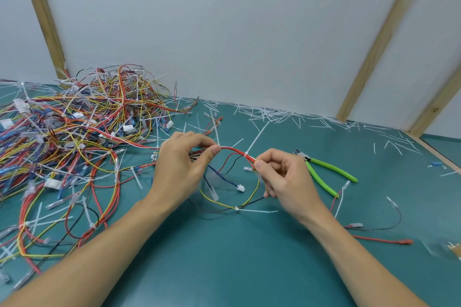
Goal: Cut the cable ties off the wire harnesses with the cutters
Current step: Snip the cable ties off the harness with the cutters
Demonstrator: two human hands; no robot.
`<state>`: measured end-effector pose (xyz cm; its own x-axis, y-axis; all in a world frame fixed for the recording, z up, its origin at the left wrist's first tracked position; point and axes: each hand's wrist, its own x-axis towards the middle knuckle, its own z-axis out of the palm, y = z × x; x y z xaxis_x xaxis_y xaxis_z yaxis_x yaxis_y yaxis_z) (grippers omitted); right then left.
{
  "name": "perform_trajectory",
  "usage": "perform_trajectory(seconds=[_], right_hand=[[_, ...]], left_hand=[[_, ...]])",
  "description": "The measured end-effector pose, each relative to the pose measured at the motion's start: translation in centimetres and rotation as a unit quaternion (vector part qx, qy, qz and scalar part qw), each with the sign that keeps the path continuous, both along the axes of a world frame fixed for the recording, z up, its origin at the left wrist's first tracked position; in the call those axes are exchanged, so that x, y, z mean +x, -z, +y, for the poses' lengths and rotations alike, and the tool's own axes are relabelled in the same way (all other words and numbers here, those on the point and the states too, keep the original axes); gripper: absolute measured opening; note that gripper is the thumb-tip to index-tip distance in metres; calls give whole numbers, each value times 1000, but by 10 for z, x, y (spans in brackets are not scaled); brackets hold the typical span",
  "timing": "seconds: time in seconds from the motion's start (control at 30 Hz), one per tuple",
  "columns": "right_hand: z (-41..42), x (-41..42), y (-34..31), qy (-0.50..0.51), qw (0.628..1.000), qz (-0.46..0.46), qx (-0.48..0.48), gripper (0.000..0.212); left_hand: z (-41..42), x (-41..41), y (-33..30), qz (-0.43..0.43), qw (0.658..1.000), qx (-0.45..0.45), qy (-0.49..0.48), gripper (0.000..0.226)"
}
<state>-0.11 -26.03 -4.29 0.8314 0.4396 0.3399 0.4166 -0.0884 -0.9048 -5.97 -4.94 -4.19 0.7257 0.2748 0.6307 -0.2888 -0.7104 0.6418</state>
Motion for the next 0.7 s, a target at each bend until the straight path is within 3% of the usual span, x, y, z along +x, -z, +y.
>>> perform_trajectory(seconds=[0.17, 0.27, 0.4, 0.5, 0.7], right_hand=[[4, -1, 4, 90, 995, -46, -3, 22], [7, -3, 4, 136, 984, -116, -18, 18], [11, -6, 6, 162, 967, -189, -52, 16], [15, -9, 10, 174, 949, -240, -108, 17], [19, -17, 8, 162, 912, -328, -185, 11]], left_hand=[[-5, -1, -2, -75, 991, 75, -88, 9], [-12, -3, -1, -71, 994, 79, -21, 10], [-26, -3, 8, 37, 995, -22, 95, 13], [-31, -1, 10, 70, 980, -98, 155, 13], [-28, 2, 9, 83, 963, -196, 163, 20]])
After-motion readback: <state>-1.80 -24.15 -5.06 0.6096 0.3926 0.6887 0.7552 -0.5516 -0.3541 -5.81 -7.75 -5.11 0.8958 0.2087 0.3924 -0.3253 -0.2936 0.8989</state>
